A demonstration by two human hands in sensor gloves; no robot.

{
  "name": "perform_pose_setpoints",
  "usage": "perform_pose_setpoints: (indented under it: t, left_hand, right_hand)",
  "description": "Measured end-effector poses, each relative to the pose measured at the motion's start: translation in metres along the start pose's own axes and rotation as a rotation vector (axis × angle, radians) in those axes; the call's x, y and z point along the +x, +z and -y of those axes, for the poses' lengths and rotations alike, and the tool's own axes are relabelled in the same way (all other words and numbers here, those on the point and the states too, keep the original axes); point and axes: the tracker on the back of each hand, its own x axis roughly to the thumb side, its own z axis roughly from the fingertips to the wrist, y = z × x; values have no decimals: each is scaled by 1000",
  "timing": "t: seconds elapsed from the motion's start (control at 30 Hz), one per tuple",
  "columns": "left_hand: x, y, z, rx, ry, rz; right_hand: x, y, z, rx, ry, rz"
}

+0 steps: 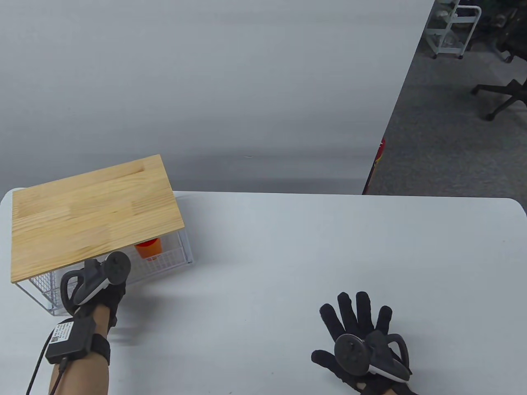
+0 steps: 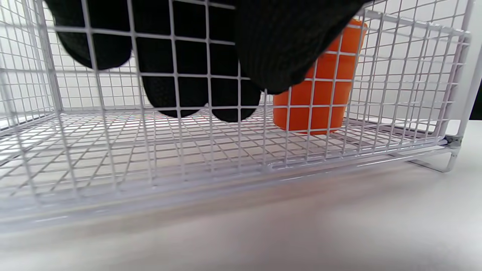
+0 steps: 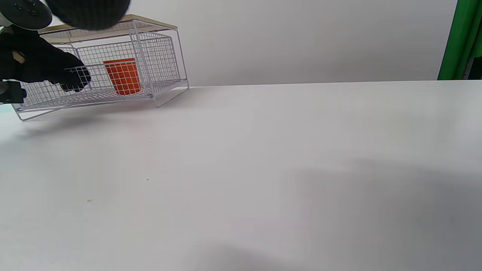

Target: Take the cup out of the mesh sliding drawer

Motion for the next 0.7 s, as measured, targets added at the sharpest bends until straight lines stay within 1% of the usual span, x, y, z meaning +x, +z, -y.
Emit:
perform_pose_setpoints:
  t: [0.7]
  left_hand:
    - [2, 26, 1, 48, -50, 94]
  right_hand:
    - [3, 2, 0, -5, 18, 5]
